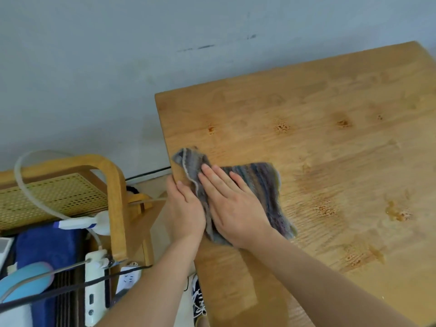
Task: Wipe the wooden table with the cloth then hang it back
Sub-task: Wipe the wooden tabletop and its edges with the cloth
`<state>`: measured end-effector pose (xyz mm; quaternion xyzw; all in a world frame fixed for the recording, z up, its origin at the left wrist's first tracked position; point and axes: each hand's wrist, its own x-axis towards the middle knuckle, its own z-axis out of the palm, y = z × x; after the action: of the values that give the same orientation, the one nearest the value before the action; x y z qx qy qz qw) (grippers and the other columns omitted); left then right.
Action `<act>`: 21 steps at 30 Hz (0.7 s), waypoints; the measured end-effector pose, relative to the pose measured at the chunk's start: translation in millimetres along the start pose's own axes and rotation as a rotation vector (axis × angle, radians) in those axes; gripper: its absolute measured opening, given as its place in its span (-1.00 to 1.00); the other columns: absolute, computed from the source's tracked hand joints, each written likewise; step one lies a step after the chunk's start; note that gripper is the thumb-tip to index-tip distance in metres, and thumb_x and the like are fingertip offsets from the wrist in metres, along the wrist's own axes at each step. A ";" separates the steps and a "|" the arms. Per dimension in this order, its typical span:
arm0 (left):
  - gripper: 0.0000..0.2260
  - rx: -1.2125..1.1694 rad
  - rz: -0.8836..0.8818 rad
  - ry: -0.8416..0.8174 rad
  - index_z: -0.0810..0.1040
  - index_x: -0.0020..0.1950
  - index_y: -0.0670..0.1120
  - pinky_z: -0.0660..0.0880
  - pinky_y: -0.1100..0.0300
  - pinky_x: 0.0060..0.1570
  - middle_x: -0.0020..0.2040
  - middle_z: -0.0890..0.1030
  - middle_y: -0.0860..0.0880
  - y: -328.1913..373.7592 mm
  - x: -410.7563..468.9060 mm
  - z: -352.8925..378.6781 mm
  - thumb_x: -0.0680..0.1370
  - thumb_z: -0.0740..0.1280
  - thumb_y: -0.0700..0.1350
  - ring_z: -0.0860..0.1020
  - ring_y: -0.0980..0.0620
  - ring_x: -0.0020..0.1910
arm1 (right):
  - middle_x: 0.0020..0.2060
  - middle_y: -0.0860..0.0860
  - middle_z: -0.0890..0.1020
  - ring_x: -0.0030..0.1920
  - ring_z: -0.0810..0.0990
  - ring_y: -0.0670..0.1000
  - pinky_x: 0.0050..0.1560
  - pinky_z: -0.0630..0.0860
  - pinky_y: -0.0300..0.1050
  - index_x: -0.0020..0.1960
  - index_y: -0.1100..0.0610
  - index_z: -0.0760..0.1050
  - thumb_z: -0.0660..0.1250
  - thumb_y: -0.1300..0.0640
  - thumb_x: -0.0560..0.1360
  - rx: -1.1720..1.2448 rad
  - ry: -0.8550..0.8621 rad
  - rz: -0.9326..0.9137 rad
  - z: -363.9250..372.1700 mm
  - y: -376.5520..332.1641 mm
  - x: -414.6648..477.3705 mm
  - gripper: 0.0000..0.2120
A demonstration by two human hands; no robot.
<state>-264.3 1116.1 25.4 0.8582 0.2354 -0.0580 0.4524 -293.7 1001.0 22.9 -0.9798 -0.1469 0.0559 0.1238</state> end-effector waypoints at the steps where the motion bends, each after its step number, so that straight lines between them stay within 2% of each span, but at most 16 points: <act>1: -0.65 0.008 0.011 -0.002 0.35 0.37 -0.05 0.29 0.13 -0.15 0.16 0.58 -0.15 -1.5 -1.5 -0.8 0.67 -0.06 -0.01 0.55 -0.21 0.08 | 0.58 -0.01 0.10 0.58 0.00 -0.02 0.52 0.01 0.00 0.58 0.11 0.11 -0.01 0.04 0.63 0.002 -0.007 -0.001 1.0 -1.5 -16.6 -0.47; 4: -0.64 0.015 -0.004 -0.015 0.32 0.39 -0.03 0.29 0.16 -0.13 0.19 0.57 -0.15 -1.5 -0.3 -2.0 0.67 -0.07 0.01 0.54 -0.20 0.09 | 0.58 -0.02 0.10 0.58 0.00 -0.02 0.51 0.02 0.02 0.59 0.10 0.09 -0.01 0.02 0.64 0.011 -0.052 -0.041 1.2 0.2 -34.3 -0.47; 6: -0.66 0.016 0.011 -0.018 0.34 0.35 -0.04 0.30 0.13 -0.20 0.13 0.60 -0.13 0.4 2.9 -0.1 0.67 -0.07 0.01 0.55 -0.18 -0.03 | 0.58 0.00 0.11 0.57 0.03 -0.01 0.52 0.03 0.04 0.58 0.10 0.10 -0.07 0.00 0.64 0.013 -0.061 -0.025 -3.7 6.7 5.1 -0.47; 9: -0.65 0.046 0.052 0.004 0.32 0.37 -0.05 0.26 0.19 -0.38 0.02 0.59 -0.02 -0.4 3.9 1.2 0.67 -0.08 0.00 0.46 0.01 -0.20 | 0.59 0.00 0.04 0.58 -0.03 -0.01 0.53 0.02 0.08 0.60 0.09 0.03 -0.20 -0.05 0.61 -0.022 -0.029 0.066 -13.5 8.1 80.3 -0.42; 12: -0.66 0.084 0.040 -0.007 0.30 0.37 -0.01 0.18 0.34 -0.41 0.05 0.58 -0.01 0.2 -3.0 -2.7 0.66 -0.08 0.01 0.49 -0.02 -0.16 | 0.60 -0.01 -0.01 0.58 -0.08 0.00 0.55 -0.05 0.06 0.60 0.03 0.01 -0.23 -0.16 0.61 -0.004 -0.051 0.035 -11.1 0.7 66.8 -0.39; 15: -0.66 0.112 0.042 -0.053 0.28 0.37 0.02 0.14 0.35 -0.42 0.08 0.57 -0.01 3.9 -3.4 -7.7 0.66 -0.10 0.03 0.51 -0.03 -0.13 | 0.59 -0.01 -0.01 0.58 -0.09 -0.01 0.54 -0.01 0.07 0.60 0.03 0.03 -0.08 -0.07 0.64 0.016 -0.069 -0.018 -9.0 -4.7 21.3 -0.45; 17: -0.67 0.128 0.023 -0.063 0.29 0.35 0.02 0.13 0.33 -0.42 0.05 0.55 0.02 5.5 1.1 -6.9 0.66 -0.10 0.03 0.51 -0.04 -0.12 | 0.59 -0.02 0.00 0.58 -0.07 -0.02 0.54 -0.02 0.07 0.60 0.03 0.04 -0.19 -0.11 0.63 0.017 -0.083 -0.032 -10.4 2.8 41.0 -0.44; 18: -0.67 0.128 0.021 -0.060 0.30 0.34 0.01 0.14 0.30 -0.42 0.04 0.56 0.02 6.8 2.6 -5.0 0.66 -0.10 0.02 0.51 -0.04 -0.13 | 0.59 -0.02 0.02 0.58 -0.05 -0.02 0.55 -0.03 0.06 0.60 0.04 0.04 -0.23 -0.11 0.63 0.005 -0.071 -0.008 -13.2 7.0 63.5 -0.42; 20: -0.65 0.116 0.035 -0.030 0.29 0.38 -0.01 0.27 0.22 -0.39 0.09 0.59 -0.06 5.3 5.7 -2.2 0.66 -0.08 0.02 0.52 -0.05 -0.12 | 0.59 -0.02 0.02 0.58 -0.04 -0.02 0.54 -0.02 0.08 0.60 0.04 0.04 -0.16 -0.07 0.64 -0.031 -0.015 0.087 -16.1 13.9 113.0 -0.45; 21: -0.63 0.111 0.042 -0.023 0.26 0.42 -0.01 0.36 0.15 -0.31 0.13 0.58 -0.09 4.1 5.7 -1.5 0.66 -0.08 0.03 0.55 -0.08 -0.06 | 0.60 -0.01 0.02 0.58 -0.04 -0.01 0.54 -0.03 0.08 0.60 0.05 0.03 -0.12 -0.06 0.64 -0.039 -0.001 0.131 -16.5 15.0 129.8 -0.45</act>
<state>-257.5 1117.3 27.6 0.8860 0.2085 -0.0711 0.4080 -163.8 1022.5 25.5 -0.9895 -0.0837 0.0612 0.1008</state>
